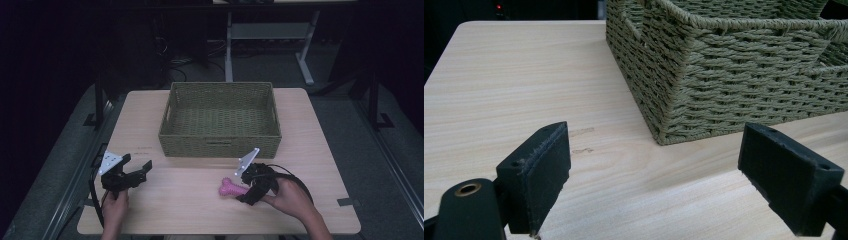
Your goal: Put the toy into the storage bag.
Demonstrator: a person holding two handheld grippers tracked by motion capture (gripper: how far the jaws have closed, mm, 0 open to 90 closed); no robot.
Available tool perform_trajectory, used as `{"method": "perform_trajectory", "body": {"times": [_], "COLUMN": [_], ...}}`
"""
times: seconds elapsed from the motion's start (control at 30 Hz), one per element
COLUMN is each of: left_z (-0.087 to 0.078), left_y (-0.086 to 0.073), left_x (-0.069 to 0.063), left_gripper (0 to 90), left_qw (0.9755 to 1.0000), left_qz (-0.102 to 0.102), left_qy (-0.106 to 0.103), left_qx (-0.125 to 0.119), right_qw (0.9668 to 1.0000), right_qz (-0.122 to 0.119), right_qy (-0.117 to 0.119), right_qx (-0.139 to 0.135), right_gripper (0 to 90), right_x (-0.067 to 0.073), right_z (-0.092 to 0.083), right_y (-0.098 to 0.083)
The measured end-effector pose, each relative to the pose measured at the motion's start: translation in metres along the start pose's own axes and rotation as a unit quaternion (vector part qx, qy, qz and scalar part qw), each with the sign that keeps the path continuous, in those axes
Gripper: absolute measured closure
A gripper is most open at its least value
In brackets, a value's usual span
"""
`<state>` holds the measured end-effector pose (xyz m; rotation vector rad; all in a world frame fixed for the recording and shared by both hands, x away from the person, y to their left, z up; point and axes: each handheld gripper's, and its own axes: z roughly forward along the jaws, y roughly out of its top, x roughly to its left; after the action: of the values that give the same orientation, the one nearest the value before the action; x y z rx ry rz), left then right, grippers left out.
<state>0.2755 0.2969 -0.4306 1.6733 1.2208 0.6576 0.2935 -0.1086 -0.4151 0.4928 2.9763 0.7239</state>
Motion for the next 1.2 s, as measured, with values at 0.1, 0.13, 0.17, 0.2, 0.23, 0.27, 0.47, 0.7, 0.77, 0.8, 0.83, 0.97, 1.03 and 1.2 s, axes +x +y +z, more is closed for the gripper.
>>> {"method": "perform_trajectory", "body": {"times": [0.1, 0.13, 0.17, 0.2, 0.23, 0.27, 0.47, 0.7, 0.77, 0.8, 0.83, 0.97, 1.03, 1.2], "left_z": [0.0, 0.0, 0.0, 0.0, 0.0, 0.0, -0.001, -0.001, -0.001, -0.001, -0.001, -0.001, -0.001, -0.001], "left_y": [0.0, 0.0, 0.0, 0.0, 0.0, 0.0, 0.0, 0.0, 0.0, 0.0, 0.0, 0.0, 0.0, 0.0], "left_x": [0.0, 0.0, 0.0, 0.0, 0.0, 0.001, 0.002, 0.002, 0.002, 0.002, 0.002, 0.002, 0.002, 0.002], "left_gripper": [13.0, 13.0, 13.0, 13.0, 13.0, 13.0, 13.0, 13.0, 13.0, 13.0, 13.0, 13.0, 13.0, 13.0], "left_qw": [1.0, 1.0, 1.0, 1.0, 1.0, 1.0, 1.0, 1.0, 1.0, 1.0, 1.0, 1.0, 1.0, 1.0], "left_qz": [0.0, 0.0, 0.0, 0.0, 0.0, 0.0, -0.003, -0.003, -0.002, -0.003, -0.003, -0.003, -0.002, -0.002], "left_qy": [-0.001, -0.001, -0.001, -0.001, -0.001, -0.001, 0.0, -0.001, 0.0, 0.0, -0.001, -0.001, -0.001, -0.001], "left_qx": [0.0, 0.0, 0.0, 0.0, 0.0, 0.0, 0.0, 0.0, 0.0, -0.001, 0.0, 0.0, 0.0, 0.001], "right_qw": [1.0, 1.0, 1.0, 0.9999, 0.9999, 0.9999, 0.9996, 0.9991, 0.999, 0.999, 0.999, 0.9989, 0.9988, 0.9988], "right_qz": [-0.003, -0.003, -0.006, -0.007, -0.006, -0.006, -0.012, -0.011, -0.009, -0.009, -0.009, -0.005, -0.003, 0.0], "right_qy": [0.003, 0.004, 0.004, 0.004, 0.003, 0.003, 0.008, 0.006, 0.007, 0.007, 0.007, 0.008, 0.008, 0.01], "right_qx": [0.004, 0.006, 0.006, 0.009, 0.011, 0.013, 0.026, 0.04, 0.042, 0.043, 0.044, 0.046, 0.048, 0.049], "right_gripper": [29.6, 30.5, 31.4, 31.9, 32.3, 32.8, 35.8, 38.7, 39.5, 39.7, 40.4, 41.6, 42.0, 43.3], "right_x": [0.0, 0.0, 0.0, 0.0, 0.0, 0.0, -0.001, -0.003, -0.004, -0.004, -0.005, -0.006, -0.007, -0.007], "right_z": [0.004, 0.005, 0.006, 0.006, 0.007, 0.008, 0.013, 0.02, 0.021, 0.021, 0.022, 0.024, 0.025, 0.027], "right_y": [0.003, 0.004, 0.005, 0.006, 0.008, 0.009, 0.015, 0.016, 0.016, 0.016, 0.015, 0.014, 0.013, 0.011]}}
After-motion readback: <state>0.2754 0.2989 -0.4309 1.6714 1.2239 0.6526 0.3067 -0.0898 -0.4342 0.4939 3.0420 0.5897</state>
